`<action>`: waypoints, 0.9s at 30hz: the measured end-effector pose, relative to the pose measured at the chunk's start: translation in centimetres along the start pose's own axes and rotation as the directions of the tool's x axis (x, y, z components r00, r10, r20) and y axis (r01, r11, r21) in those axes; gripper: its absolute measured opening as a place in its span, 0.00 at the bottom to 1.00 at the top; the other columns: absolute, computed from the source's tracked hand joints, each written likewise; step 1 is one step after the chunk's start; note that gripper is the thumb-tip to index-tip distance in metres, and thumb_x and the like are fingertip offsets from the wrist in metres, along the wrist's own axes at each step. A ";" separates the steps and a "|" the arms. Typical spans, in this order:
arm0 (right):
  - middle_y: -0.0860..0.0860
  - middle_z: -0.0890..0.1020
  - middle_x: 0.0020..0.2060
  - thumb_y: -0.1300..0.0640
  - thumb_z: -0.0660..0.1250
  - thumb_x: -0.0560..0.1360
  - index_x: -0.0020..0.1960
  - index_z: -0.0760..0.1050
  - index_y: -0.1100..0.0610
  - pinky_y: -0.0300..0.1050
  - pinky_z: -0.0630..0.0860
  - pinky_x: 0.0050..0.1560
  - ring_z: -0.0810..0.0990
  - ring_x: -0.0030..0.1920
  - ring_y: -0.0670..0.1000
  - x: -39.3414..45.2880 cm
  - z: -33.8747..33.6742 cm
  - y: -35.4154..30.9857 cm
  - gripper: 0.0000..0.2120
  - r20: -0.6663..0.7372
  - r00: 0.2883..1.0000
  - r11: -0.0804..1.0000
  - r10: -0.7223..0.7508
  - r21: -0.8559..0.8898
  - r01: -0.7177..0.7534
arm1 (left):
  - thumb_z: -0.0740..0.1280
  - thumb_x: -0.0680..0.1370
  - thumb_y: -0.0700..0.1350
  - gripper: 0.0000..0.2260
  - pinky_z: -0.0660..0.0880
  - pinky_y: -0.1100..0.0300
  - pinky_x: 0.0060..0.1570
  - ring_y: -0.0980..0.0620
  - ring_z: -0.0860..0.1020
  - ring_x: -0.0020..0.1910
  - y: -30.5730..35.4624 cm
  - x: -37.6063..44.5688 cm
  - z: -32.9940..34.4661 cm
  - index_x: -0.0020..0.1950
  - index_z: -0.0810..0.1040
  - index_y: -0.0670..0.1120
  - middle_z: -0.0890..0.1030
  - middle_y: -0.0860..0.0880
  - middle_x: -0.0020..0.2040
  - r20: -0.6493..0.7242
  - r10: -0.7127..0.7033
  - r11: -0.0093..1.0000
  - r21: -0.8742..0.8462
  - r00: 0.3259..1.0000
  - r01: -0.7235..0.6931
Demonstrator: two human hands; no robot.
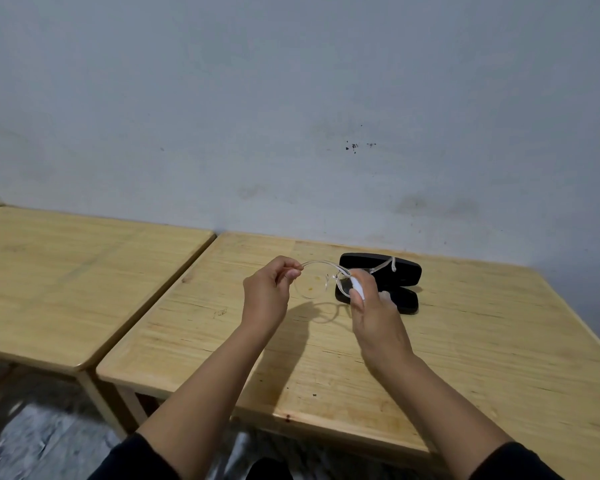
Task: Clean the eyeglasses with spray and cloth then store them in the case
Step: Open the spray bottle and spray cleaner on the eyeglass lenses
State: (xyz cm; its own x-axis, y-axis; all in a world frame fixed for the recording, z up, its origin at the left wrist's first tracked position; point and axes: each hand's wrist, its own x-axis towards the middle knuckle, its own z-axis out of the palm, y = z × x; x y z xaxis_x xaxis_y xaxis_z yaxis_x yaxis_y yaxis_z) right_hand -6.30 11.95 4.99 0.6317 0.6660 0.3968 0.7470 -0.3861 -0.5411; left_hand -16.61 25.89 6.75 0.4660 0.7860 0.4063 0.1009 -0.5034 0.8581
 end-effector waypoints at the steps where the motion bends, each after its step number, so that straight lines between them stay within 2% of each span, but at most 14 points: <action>1: 0.45 0.67 0.27 0.50 0.50 0.81 0.67 0.58 0.43 0.54 0.71 0.59 0.78 0.40 0.57 0.0 0.2 -0.4 0.15 -0.003 1.000 0.998 -0.030 -0.052 0.030 | 0.66 0.76 0.39 0.06 0.69 0.78 0.40 0.66 0.78 0.38 0.1 0.0 0.1 0.43 0.81 0.48 0.82 0.55 0.38 0.002 0.001 1.000 -0.003 1.000 -0.001; 3: 0.46 0.76 0.30 0.44 0.43 0.79 0.66 0.52 0.37 0.59 0.69 0.63 0.81 0.42 0.52 -0.1 0.9 -0.7 0.15 0.024 0.996 0.992 -0.087 -0.087 0.088 | 0.66 0.76 0.39 0.06 0.70 0.78 0.40 0.67 0.78 0.38 0.2 -0.1 0.5 0.43 0.81 0.48 0.82 0.55 0.38 0.009 0.009 1.000 -0.010 1.000 -0.009; 5: 0.46 0.81 0.40 0.40 0.38 0.77 0.66 0.51 0.34 0.63 0.68 0.63 0.81 0.48 0.48 -0.1 1.6 -0.7 0.18 0.062 0.994 0.996 -0.088 -0.029 0.090 | 0.66 0.76 0.39 0.06 0.70 0.77 0.40 0.67 0.78 0.38 0.3 -0.2 0.7 0.43 0.81 0.48 0.82 0.55 0.38 0.018 0.014 1.000 -0.016 1.000 -0.013; 7: 0.42 0.77 0.35 0.39 0.37 0.76 0.65 0.53 0.36 0.65 0.68 0.62 0.80 0.47 0.47 0.1 2.0 -0.5 0.18 0.075 0.995 0.998 -0.070 0.003 0.070 | 0.66 0.76 0.39 0.06 0.71 0.77 0.40 0.65 0.79 0.39 0.4 -0.2 0.9 0.43 0.80 0.49 0.82 0.56 0.38 0.021 0.015 1.000 -0.016 1.000 -0.014; 10: 0.44 0.73 0.27 0.40 0.37 0.76 0.62 0.56 0.43 0.65 0.71 0.59 0.76 0.34 0.49 0.3 2.1 -0.6 0.19 0.059 0.997 0.999 -0.051 -0.008 0.051 | 0.66 0.76 0.40 0.06 0.72 0.74 0.42 0.61 0.81 0.41 0.5 -0.1 0.8 0.43 0.80 0.49 0.82 0.57 0.38 0.018 0.011 1.000 -0.010 1.000 -0.011; 13: 0.44 0.71 0.26 0.44 0.44 0.79 0.63 0.55 0.42 0.61 0.74 0.55 0.76 0.32 0.52 0.4 2.0 -0.7 0.13 0.061 0.998 0.997 -0.013 0.074 0.008 | 0.66 0.76 0.40 0.06 0.73 0.73 0.42 0.60 0.81 0.42 0.4 0.0 0.7 0.43 0.80 0.49 0.83 0.55 0.39 0.010 -0.001 1.000 -0.015 1.000 0.001; 15: 0.43 0.69 0.24 0.46 0.46 0.80 0.65 0.54 0.39 0.60 0.73 0.56 0.74 0.30 0.50 0.4 1.6 -0.9 0.14 0.028 0.998 0.995 -0.054 0.089 0.051 | 0.66 0.76 0.39 0.06 0.72 0.76 0.41 0.62 0.81 0.42 0.4 0.0 0.6 0.43 0.80 0.49 0.83 0.55 0.39 0.005 -0.008 1.000 -0.024 1.000 0.008; 18: 0.42 0.68 0.24 0.47 0.49 0.80 0.68 0.60 0.42 0.47 0.71 0.47 0.69 0.27 0.42 0.4 1.3 -0.6 0.16 -0.065 0.996 0.994 -0.059 0.083 0.064 | 0.65 0.76 0.39 0.07 0.71 0.77 0.40 0.62 0.81 0.41 0.3 0.1 0.4 0.43 0.80 0.50 0.82 0.55 0.38 -0.004 -0.022 0.999 -0.037 1.000 0.022; 19: 0.43 0.69 0.25 0.45 0.50 0.80 0.67 0.62 0.41 0.47 0.70 0.46 0.69 0.28 0.42 0.3 1.2 -0.3 0.16 -0.111 0.993 0.990 -0.030 0.135 0.045 | 0.65 0.77 0.39 0.08 0.71 0.77 0.40 0.62 0.81 0.42 0.3 0.3 0.3 0.42 0.80 0.50 0.83 0.55 0.38 -0.010 -0.037 0.998 -0.051 0.999 0.036; 20: 0.44 0.71 0.27 0.41 0.49 0.78 0.65 0.62 0.39 0.51 0.72 0.43 0.71 0.30 0.46 0.2 1.2 0.2 0.16 -0.152 0.988 0.976 0.028 0.219 0.006 | 0.65 0.77 0.40 0.08 0.71 0.76 0.40 0.61 0.81 0.43 0.3 0.4 0.1 0.42 0.80 0.51 0.83 0.54 0.39 -0.020 -0.052 0.996 -0.071 0.998 0.050; 22: 0.47 0.72 0.31 0.39 0.48 0.78 0.61 0.63 0.36 0.53 0.73 0.32 0.69 0.30 0.52 0.2 0.9 0.8 0.14 -0.121 0.963 0.853 0.240 0.499 -0.150 | 0.64 0.77 0.40 0.09 0.73 0.73 0.42 0.59 0.82 0.44 0.3 0.7 -0.3 0.42 0.79 0.52 0.83 0.53 0.41 -0.048 -0.080 0.989 -0.128 0.996 0.074; 24: 0.52 0.70 0.30 0.46 0.51 0.80 0.60 0.66 0.41 0.43 0.65 0.23 0.65 0.23 0.51 0.5 0.7 1.2 0.11 0.036 0.919 0.600 0.392 0.748 -0.285 | 0.64 0.77 0.40 0.08 0.73 0.73 0.42 0.57 0.82 0.44 0.5 1.0 -0.7 0.43 0.79 0.51 0.84 0.53 0.42 -0.076 -0.113 0.976 -0.196 0.991 0.097; 26: 0.52 0.69 0.28 0.49 0.53 0.80 0.60 0.67 0.42 0.37 0.60 0.22 0.63 0.20 0.49 0.6 0.2 1.3 0.10 0.156 0.895 0.425 0.418 0.837 -0.345 | 0.64 0.77 0.40 0.07 0.73 0.74 0.42 0.57 0.82 0.44 0.8 1.1 -0.8 0.44 0.80 0.49 0.84 0.51 0.42 -0.087 -0.139 0.963 -0.243 0.986 0.115; 27: 0.51 0.69 0.26 0.50 0.54 0.80 0.59 0.68 0.42 0.36 0.59 0.22 0.62 0.20 0.49 0.7 -0.1 1.3 0.10 0.181 0.900 0.390 0.396 0.854 -0.343 | 0.64 0.77 0.40 0.06 0.73 0.73 0.42 0.58 0.82 0.44 0.9 1.1 -0.8 0.45 0.80 0.48 0.84 0.50 0.42 -0.088 -0.144 0.960 -0.254 0.986 0.118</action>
State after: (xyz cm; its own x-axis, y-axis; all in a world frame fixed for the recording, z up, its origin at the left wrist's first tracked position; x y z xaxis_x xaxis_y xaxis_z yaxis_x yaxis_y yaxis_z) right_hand -4.87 11.91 4.66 0.8273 0.5616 0.0087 -0.1023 0.1660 -0.9808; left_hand -16.68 26.60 8.20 0.3674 0.8788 0.3045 -0.0717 -0.2997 0.9513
